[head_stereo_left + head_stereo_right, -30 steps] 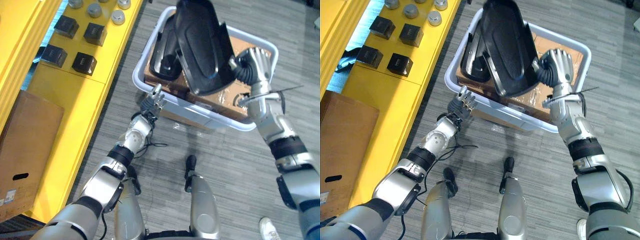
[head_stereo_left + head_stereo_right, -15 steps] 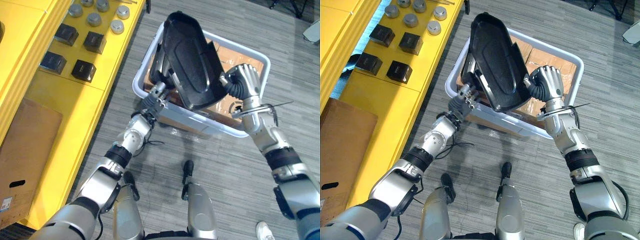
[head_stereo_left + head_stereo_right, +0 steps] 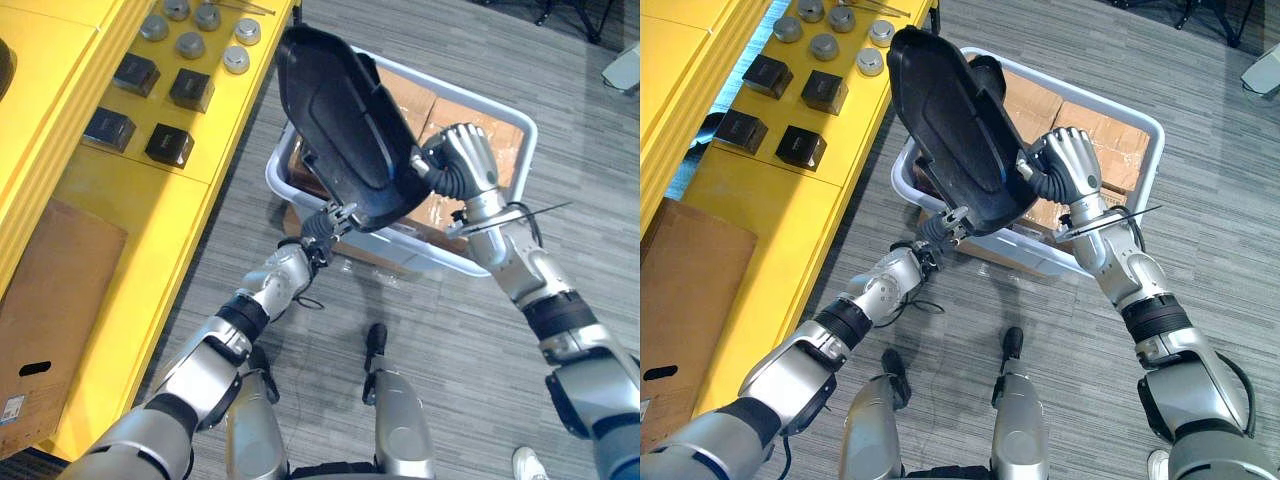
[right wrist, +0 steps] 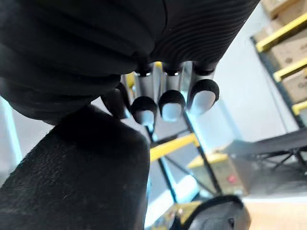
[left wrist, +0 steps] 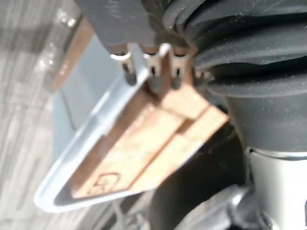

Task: Walk over and take plastic housings, then place them on the shelf

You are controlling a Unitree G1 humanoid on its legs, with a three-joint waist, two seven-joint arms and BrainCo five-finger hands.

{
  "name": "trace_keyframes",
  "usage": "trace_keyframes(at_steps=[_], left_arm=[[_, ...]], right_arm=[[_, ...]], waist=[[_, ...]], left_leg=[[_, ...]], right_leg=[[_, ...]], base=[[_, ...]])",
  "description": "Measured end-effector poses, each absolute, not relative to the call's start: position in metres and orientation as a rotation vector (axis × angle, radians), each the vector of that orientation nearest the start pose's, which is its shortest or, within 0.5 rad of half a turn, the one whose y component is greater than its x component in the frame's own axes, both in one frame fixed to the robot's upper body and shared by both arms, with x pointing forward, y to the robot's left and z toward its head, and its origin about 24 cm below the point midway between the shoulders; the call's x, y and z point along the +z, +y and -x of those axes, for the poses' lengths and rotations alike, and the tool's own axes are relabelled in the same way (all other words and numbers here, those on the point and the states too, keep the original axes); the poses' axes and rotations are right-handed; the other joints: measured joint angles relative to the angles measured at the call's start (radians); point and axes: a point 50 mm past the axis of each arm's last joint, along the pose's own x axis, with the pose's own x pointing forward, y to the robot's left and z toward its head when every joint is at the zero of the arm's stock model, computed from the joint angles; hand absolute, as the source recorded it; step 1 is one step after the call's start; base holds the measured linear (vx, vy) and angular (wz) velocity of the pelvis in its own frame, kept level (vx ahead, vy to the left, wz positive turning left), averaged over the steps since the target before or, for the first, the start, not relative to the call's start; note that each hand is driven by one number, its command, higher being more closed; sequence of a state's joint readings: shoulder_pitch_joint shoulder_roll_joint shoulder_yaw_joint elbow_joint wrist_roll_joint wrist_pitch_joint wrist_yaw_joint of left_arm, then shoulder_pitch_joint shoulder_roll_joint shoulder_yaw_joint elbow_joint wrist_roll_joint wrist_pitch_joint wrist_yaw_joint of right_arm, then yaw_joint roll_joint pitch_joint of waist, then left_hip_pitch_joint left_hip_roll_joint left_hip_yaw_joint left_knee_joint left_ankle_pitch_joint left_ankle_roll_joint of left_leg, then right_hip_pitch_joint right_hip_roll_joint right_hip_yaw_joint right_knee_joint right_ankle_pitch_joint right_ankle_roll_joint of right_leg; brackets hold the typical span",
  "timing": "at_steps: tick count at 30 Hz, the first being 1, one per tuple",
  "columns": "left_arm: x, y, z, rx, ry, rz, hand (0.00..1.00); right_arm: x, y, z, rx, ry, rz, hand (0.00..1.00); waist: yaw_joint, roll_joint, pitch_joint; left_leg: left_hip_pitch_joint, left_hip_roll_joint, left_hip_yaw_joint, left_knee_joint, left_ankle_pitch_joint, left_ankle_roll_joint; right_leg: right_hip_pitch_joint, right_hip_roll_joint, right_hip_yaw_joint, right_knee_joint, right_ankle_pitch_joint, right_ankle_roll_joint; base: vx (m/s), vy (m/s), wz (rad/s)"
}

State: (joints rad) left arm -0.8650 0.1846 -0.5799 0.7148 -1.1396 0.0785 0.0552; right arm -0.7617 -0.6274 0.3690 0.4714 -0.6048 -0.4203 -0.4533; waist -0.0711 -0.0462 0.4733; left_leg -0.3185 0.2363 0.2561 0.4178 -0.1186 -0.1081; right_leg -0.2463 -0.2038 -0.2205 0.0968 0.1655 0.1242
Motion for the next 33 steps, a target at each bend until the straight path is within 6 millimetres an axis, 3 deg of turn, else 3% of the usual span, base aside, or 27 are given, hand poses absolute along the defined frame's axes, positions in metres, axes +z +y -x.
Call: trace_keyframes(at_steps=[7,8,14,20,33], left_arm=[[0.107,0.046,-0.37,-0.417,0.223,0.545,0.0],[0.109,0.047,-0.371,-0.409,0.212,0.581,1.0],[0.117,0.055,-0.375,-0.41,0.17,0.754,1.0],[0.114,0.072,-0.376,-0.372,0.136,0.857,1.0],[0.099,0.069,-0.364,-0.399,0.1,0.783,1.0]], right_arm=[[0.181,-0.163,-0.346,0.06,-0.836,1.181,1.0],[0.177,-0.163,-0.345,0.063,-0.828,1.174,1.0],[0.158,-0.164,-0.339,0.079,-0.782,1.139,1.0],[0.146,-0.147,-0.328,0.097,-0.826,1.034,1.0],[0.127,-0.136,-0.307,0.061,-0.853,0.911,1.0]], waist=[[0.001,0.0,0.0],[0.0,0.0,0.0],[0.0,-0.003,-0.002],[-0.001,-0.041,-0.024],[-0.009,-0.041,-0.025]], left_leg=[[0.004,-0.001,0.001,-0.009,0.0,0.0],[0.004,-0.002,0.001,-0.009,0.0,0.0],[0.005,-0.001,0.0,-0.012,0.001,0.0],[0.024,-0.001,0.006,-0.032,0.009,-0.008],[0.082,-0.009,0.014,-0.087,0.025,-0.017]], right_leg=[[0.002,0.0,0.0,-0.002,0.0,0.0],[0.002,0.0,0.0,-0.002,0.0,0.0],[0.004,0.001,0.001,-0.002,-0.001,-0.001],[0.008,0.004,0.004,-0.002,-0.003,-0.003],[0.041,0.003,0.002,-0.004,-0.017,-0.006]], base=[[0.0,0.0,0.0],[0.0,0.0,0.0],[0.0,0.0,0.0],[0.0,-0.001,-0.01],[0.01,-0.001,-0.01]])
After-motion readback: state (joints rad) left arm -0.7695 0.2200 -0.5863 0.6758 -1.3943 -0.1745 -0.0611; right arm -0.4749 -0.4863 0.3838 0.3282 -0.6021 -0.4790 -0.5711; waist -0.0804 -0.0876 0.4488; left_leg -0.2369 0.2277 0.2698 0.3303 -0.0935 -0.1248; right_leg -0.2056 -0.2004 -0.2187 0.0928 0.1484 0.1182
